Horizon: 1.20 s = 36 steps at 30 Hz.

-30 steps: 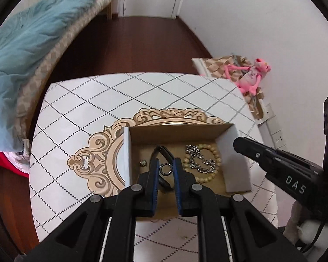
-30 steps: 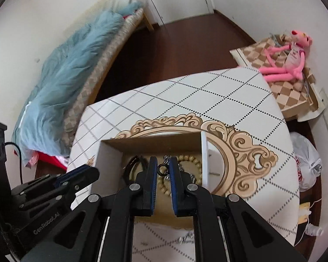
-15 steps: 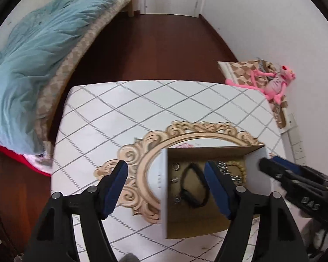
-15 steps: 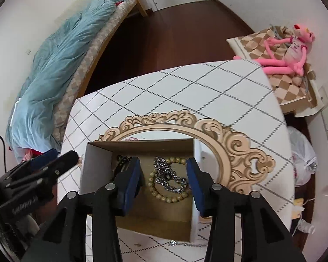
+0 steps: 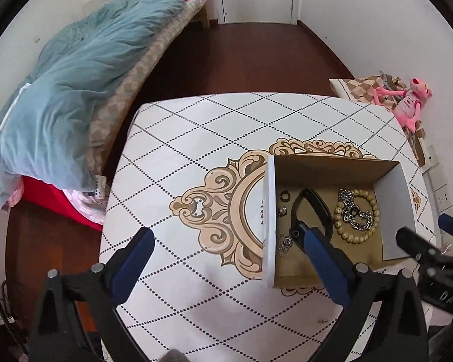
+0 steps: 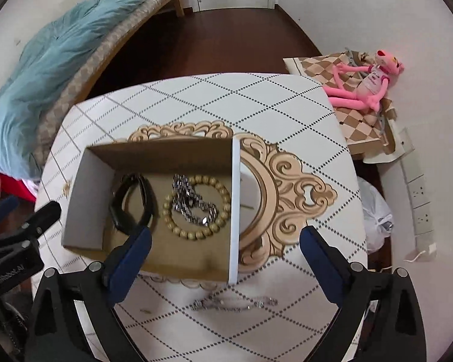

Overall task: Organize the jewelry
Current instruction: 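Lower both rings into the white box and open both tools, then lift both tools out of the box toward the remaining jewelry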

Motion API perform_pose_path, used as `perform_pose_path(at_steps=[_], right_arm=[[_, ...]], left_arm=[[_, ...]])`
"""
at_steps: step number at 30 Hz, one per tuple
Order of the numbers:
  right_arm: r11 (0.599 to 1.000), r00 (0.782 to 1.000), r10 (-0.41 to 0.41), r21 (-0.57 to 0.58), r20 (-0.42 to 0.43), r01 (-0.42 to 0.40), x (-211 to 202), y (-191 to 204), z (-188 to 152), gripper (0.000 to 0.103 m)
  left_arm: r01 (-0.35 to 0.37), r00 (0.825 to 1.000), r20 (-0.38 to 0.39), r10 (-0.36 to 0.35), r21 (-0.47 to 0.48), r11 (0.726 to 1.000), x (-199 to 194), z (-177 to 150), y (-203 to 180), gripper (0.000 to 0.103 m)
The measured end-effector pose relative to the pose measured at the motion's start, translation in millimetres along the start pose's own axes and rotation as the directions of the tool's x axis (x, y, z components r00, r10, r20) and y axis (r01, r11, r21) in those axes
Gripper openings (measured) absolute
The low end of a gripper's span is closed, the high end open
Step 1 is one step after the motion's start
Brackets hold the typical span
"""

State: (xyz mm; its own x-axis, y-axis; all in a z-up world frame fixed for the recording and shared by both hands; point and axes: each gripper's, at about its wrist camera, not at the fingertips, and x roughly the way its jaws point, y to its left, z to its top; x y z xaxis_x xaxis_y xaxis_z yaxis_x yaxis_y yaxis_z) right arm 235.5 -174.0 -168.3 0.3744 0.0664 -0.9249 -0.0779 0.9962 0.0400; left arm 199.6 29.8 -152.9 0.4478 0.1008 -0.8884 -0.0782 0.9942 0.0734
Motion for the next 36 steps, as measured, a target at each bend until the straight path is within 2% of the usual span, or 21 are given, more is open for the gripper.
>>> perform_pose_path(at_steps=[9,25,30,36], right_arm=[[1.000,0.999,-0.027,-0.006,0.034,0.027,-25,8,-27,0.100],[1.000,0.984,-0.001,0.018,0.181,-0.002,-115,11,-58,0.100],[0.998,0.990,-0.005,0.068,0.143,-0.005,-100,-6,-74,0.101],[0.983,0.998,-0.029,0.183,0.048,0.020,-47,-54,-100,0.101]], left_arm=[[-0.004,0.998,0.064,0.003,0.006,1.000,-36,-13,1,0.102],[0.035,0.991,0.132,-0.036,0.010,0.999,-100,-43,-5,0.102],[0.020,0.996,0.092,-0.019,-0.005,1.000,-87,-57,-7,0.102],[-0.020,1.000,0.015,0.020,0.003,1.000,-48,-79,-15,0.102]])
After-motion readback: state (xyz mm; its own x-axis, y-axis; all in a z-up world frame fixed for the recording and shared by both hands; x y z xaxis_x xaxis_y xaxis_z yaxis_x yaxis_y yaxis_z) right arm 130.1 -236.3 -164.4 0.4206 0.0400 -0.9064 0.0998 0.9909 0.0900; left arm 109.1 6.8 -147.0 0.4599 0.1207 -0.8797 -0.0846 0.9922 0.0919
